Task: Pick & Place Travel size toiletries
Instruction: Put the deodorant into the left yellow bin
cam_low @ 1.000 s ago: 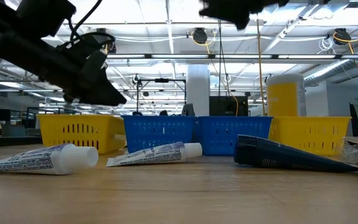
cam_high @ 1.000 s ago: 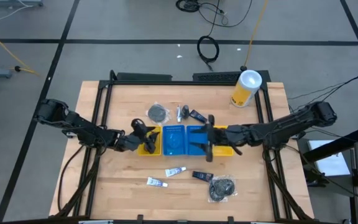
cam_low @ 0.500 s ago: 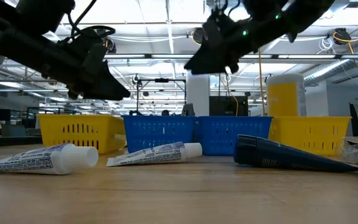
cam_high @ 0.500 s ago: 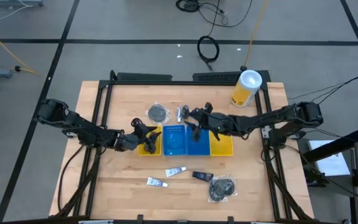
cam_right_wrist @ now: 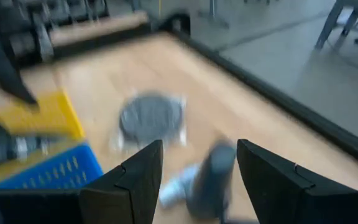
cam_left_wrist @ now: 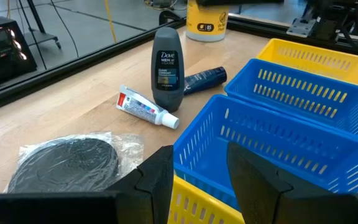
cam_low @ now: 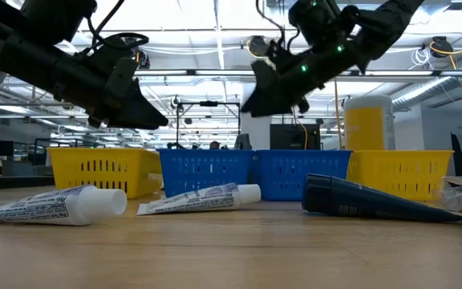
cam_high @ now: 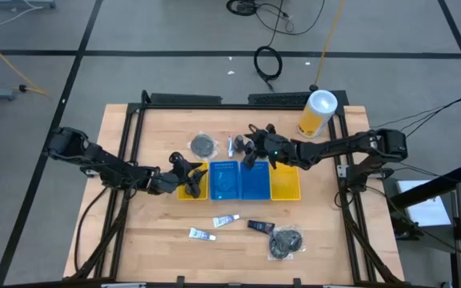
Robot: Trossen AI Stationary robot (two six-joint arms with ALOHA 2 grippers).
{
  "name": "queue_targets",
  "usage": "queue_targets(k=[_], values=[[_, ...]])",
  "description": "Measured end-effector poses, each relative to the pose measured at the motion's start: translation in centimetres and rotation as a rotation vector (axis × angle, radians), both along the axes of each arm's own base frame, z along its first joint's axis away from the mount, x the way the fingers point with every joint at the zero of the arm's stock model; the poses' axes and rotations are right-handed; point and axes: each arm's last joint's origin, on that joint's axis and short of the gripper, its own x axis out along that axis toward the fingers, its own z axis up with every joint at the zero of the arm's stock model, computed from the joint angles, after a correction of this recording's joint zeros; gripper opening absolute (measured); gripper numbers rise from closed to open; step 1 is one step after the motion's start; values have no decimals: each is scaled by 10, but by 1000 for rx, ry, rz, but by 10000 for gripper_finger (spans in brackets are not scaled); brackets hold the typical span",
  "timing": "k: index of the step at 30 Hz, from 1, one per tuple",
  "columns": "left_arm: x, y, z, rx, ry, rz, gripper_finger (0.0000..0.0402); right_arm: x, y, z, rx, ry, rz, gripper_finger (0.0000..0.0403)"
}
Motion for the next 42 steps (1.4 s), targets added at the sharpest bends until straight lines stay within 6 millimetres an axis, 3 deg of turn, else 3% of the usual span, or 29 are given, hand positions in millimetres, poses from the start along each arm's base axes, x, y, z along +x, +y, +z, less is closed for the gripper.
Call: queue_targets(k=[26,42], values=[[0,0,0,0,-4,0,147,12,-34,-46,52,17,-29,199],[0,0,0,-1,-4,1,147,13,-38,-41,52,-26,-18,199]])
